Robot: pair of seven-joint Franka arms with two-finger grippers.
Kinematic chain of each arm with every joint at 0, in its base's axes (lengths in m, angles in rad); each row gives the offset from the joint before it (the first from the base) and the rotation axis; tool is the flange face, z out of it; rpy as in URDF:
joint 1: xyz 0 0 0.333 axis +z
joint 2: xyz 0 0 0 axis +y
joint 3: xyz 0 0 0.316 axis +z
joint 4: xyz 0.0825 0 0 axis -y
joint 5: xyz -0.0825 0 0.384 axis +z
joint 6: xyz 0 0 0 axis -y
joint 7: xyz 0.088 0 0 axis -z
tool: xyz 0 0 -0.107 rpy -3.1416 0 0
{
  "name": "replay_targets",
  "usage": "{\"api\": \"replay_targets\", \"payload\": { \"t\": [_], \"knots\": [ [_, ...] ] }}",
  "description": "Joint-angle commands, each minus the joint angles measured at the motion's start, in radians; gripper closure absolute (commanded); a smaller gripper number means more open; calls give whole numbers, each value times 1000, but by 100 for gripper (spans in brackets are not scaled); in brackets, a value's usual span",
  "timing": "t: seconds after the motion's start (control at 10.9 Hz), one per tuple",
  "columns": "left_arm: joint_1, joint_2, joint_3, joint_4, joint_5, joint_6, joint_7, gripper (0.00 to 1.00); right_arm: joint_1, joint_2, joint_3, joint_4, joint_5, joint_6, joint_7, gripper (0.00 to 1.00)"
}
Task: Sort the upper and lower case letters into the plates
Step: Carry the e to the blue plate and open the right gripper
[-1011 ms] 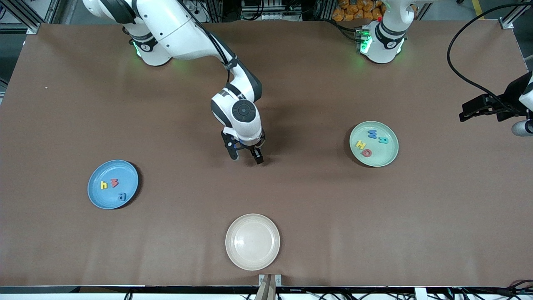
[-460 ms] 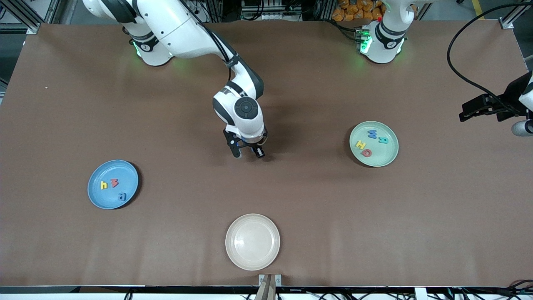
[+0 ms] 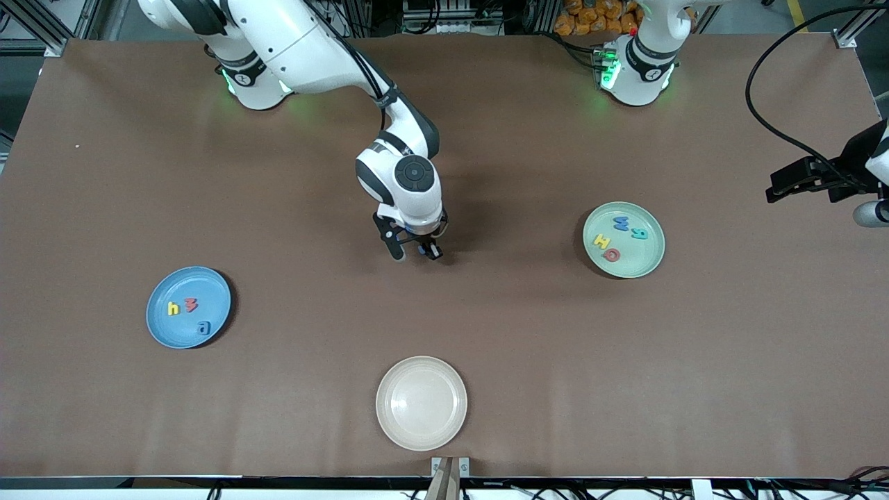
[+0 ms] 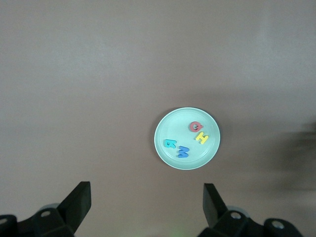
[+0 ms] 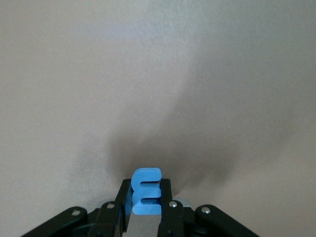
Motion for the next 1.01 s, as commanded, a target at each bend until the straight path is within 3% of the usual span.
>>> {"api": "replay_targets", "payload": {
  "t": [0.0, 0.92],
  "knots": [
    [-1, -2, -2, 6, 11, -16, -10, 0, -96, -102, 7, -36, -18, -88, -155, 100],
    [-2, -1, 1, 6, 11, -16, -10, 0, -596, -220, 2, -39, -22, -314, -1098, 100]
  ]
}}
